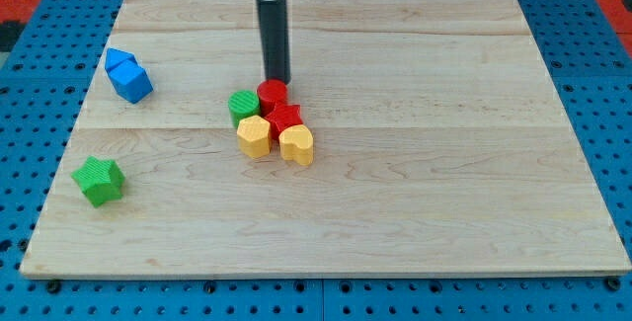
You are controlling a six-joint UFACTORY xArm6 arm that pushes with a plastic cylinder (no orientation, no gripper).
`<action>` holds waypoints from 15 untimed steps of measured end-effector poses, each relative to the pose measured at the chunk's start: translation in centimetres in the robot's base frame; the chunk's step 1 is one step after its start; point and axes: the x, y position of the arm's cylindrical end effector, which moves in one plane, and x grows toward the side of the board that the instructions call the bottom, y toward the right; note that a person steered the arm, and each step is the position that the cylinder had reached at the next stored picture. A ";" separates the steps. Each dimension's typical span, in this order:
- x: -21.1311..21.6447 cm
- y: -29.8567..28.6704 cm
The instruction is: Push the blue cube into the red blocks
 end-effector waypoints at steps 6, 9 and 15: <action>4.0 -23.7; -2.7 -8.5; 0.6 -4.8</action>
